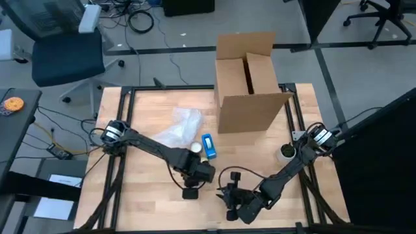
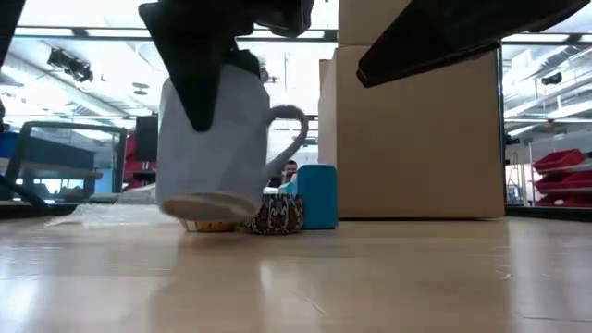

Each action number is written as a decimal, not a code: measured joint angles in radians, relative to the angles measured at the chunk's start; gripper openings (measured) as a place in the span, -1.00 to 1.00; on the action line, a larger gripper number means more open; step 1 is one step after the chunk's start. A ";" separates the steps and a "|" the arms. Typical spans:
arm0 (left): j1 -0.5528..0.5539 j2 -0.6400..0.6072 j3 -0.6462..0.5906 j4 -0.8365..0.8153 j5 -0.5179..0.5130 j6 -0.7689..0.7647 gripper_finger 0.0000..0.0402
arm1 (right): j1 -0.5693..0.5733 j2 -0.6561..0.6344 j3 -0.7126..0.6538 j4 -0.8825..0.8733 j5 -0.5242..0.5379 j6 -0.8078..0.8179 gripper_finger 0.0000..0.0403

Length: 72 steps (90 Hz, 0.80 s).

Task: Wrap mug
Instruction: Wrap the purple mug with the transparent bubble wrap

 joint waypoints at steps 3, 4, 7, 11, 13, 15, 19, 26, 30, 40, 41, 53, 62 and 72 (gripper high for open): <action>-0.003 0.000 0.000 0.003 0.001 -0.001 -0.75 | 0.000 0.000 0.000 0.000 0.000 0.000 -0.64; -0.004 0.000 0.000 0.005 0.000 -0.001 -0.74 | 0.000 0.000 0.000 0.000 0.000 0.000 -0.64; -0.006 0.000 0.000 0.008 0.000 -0.001 -0.71 | 0.000 0.000 0.000 0.000 0.000 0.000 -0.64; -0.011 0.000 0.000 0.011 0.003 -0.002 -0.68 | 0.000 0.000 0.000 0.000 0.000 0.000 -0.64; -0.012 0.000 0.000 0.014 0.003 -0.002 -0.66 | 0.000 0.000 0.000 0.000 0.000 0.000 -0.64; -0.014 0.000 0.000 0.016 0.003 -0.002 -0.64 | 0.000 0.000 0.000 0.000 0.000 0.000 -0.64; -0.018 0.000 0.000 0.021 0.004 -0.002 -0.61 | 0.000 0.000 0.000 0.000 -0.001 0.000 -0.64; -0.025 0.000 0.000 0.022 0.003 -0.002 -0.55 | 0.000 0.000 0.000 0.000 -0.001 0.000 -0.64; -0.028 0.000 0.000 0.023 0.001 -0.003 -0.52 | 0.000 0.000 0.000 0.000 -0.001 0.000 -0.64; -0.037 0.000 0.000 0.024 -0.001 -0.022 -0.47 | 0.000 0.000 0.000 0.000 -0.001 0.000 -0.64; -0.038 0.000 0.000 0.024 -0.001 -0.028 -0.46 | 0.000 0.000 0.000 0.000 -0.001 0.000 -0.64; -0.046 0.000 0.000 0.025 0.008 -0.086 -0.42 | 0.000 0.000 0.000 0.000 -0.002 0.000 -0.64; -0.057 -0.002 -0.001 0.019 0.009 -0.103 -0.38 | 0.000 0.000 0.000 0.000 -0.002 0.001 -0.64; -0.060 -0.005 0.025 -0.032 0.009 -0.152 -0.35 | 0.000 0.000 0.000 0.000 -0.004 0.003 -0.64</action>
